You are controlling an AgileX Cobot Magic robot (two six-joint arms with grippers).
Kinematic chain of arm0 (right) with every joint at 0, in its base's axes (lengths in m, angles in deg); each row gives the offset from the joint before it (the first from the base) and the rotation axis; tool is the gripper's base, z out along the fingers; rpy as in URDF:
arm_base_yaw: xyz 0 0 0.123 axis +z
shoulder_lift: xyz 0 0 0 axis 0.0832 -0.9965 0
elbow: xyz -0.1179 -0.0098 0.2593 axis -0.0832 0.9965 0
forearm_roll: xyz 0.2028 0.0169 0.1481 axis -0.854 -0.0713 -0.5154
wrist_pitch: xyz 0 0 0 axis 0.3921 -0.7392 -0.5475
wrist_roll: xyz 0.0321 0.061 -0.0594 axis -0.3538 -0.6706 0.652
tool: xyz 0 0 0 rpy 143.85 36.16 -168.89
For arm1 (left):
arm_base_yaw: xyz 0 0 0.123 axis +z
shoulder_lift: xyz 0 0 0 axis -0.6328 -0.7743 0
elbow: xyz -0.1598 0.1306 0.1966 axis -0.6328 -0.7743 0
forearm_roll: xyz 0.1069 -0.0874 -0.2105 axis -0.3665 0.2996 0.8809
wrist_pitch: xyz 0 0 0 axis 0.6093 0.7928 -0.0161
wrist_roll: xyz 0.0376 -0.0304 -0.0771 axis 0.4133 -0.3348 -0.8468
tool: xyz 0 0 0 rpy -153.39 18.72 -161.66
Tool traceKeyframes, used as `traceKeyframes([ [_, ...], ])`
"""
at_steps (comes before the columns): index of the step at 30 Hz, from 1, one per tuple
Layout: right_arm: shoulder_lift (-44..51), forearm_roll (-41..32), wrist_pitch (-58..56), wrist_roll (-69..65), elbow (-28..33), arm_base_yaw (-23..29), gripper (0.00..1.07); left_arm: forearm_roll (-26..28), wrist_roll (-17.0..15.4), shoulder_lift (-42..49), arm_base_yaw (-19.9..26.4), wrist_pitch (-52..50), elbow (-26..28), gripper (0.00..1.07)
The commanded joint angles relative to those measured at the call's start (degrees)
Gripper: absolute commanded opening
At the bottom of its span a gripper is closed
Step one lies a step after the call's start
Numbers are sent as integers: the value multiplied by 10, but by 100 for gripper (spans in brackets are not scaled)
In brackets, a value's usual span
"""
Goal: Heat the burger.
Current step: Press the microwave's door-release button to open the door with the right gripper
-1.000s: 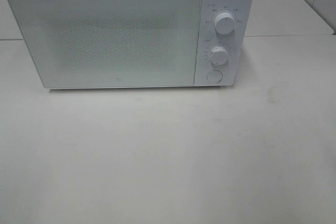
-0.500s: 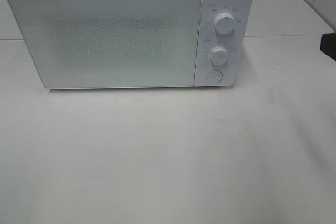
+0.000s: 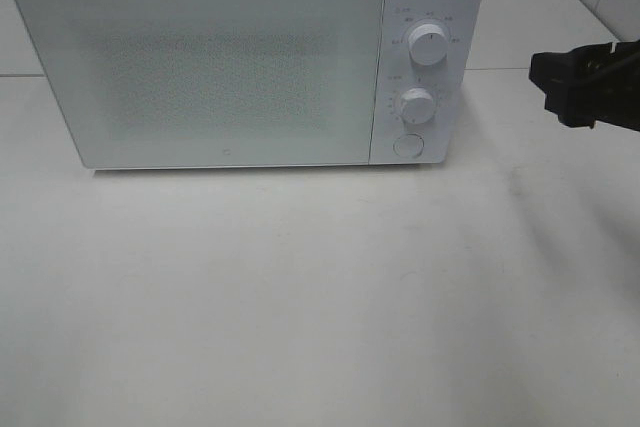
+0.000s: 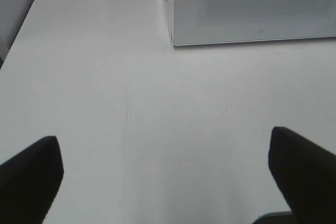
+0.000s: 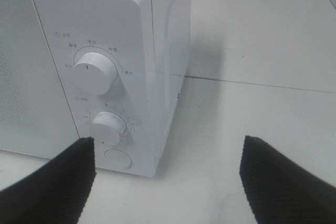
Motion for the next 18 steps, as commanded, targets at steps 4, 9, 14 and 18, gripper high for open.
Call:
traceKeyframes([
  [4,-77,-34,168,34,25,29,74,4,-2,3,0,-9,-1,100],
  [9,-142,-177,269,116,43,105,74,4,-2,3,0,-9,-1,100],
  [14,-204,-305,325,162,43,180,74,4,-2,3,0,-9,-1,100],
  [18,-258,-345,380,162,43,229,74,4,-2,3,0,-9,-1,100],
])
